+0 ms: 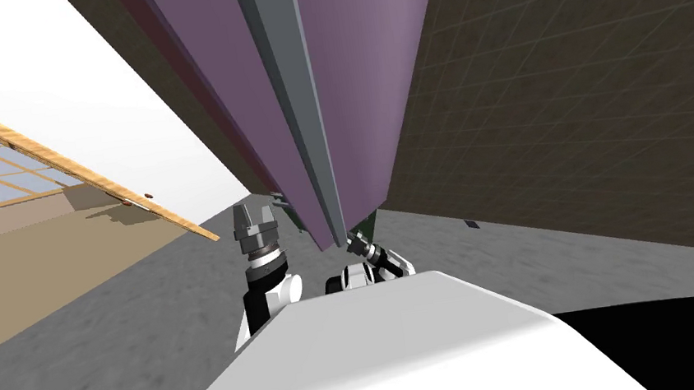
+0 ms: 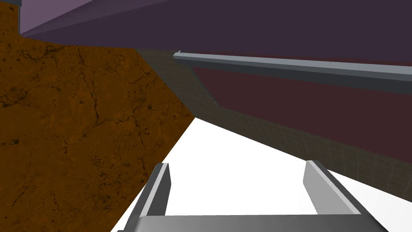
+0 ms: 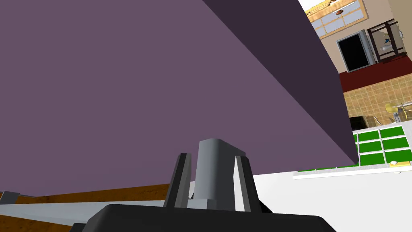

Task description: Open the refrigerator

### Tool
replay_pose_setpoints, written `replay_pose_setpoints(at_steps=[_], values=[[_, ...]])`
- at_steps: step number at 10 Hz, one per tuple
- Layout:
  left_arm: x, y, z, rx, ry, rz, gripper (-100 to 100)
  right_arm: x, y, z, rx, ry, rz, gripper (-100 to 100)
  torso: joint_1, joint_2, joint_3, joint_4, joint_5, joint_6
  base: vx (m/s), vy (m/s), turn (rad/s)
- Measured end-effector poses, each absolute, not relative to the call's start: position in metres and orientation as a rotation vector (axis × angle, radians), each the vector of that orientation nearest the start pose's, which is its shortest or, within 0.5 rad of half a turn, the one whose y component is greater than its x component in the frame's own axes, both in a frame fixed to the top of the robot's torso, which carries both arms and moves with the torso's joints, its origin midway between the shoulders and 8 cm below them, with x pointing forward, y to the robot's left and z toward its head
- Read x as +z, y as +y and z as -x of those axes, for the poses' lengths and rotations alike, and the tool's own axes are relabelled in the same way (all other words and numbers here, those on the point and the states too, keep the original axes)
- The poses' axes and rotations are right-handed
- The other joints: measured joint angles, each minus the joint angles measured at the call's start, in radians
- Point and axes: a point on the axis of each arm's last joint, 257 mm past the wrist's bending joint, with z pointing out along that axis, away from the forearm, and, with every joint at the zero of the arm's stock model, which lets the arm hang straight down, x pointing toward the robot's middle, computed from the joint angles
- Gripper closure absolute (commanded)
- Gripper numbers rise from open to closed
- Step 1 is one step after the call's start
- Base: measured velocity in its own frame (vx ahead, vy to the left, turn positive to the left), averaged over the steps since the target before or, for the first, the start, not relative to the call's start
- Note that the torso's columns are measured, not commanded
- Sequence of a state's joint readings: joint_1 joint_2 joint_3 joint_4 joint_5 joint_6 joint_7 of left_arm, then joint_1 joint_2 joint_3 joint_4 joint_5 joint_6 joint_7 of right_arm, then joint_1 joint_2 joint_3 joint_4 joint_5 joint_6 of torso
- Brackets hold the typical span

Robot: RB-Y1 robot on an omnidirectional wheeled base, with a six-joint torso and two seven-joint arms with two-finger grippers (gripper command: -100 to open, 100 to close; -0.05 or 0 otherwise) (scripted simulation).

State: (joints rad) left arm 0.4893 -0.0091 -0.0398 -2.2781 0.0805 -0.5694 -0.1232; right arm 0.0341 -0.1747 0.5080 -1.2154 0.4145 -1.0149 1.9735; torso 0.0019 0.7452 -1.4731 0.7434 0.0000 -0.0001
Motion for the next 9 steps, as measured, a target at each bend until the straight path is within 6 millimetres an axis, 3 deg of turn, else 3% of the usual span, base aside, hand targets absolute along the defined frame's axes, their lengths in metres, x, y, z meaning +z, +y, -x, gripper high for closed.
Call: replay_pose_setpoints(at_steps=[3,4,6,9], values=[[0.039,0.275,-0.333,-1.294,0.529,0.618,0,-0.231,0.037,-0.336,0.072,0.627,0.972,100,0.001,0.004,0.002,0.003,0.000,-0.003,-0.072,-0.218,0.139],[0.039,0.275,-0.333,-1.294,0.529,0.618,0,-0.231,0.040,-0.331,0.097,0.614,0.981,-100,0.000,0.005,0.002,0.003,-0.001,-0.002,-0.058,-0.120,0.031],[0.039,0.275,-0.333,-1.295,0.529,0.618,0,-0.224,0.041,-0.344,0.100,0.619,0.992,-100,0.008,-0.003,-0.002,0.000,0.002,-0.001,-0.100,0.006,-0.023],[0.039,0.275,-0.333,-1.295,0.529,0.618,0,-0.210,0.044,-0.368,0.091,0.626,0.991,-100,0.000,-0.007,-0.004,-0.003,0.000,-0.001,-0.061,0.015,0.011]])
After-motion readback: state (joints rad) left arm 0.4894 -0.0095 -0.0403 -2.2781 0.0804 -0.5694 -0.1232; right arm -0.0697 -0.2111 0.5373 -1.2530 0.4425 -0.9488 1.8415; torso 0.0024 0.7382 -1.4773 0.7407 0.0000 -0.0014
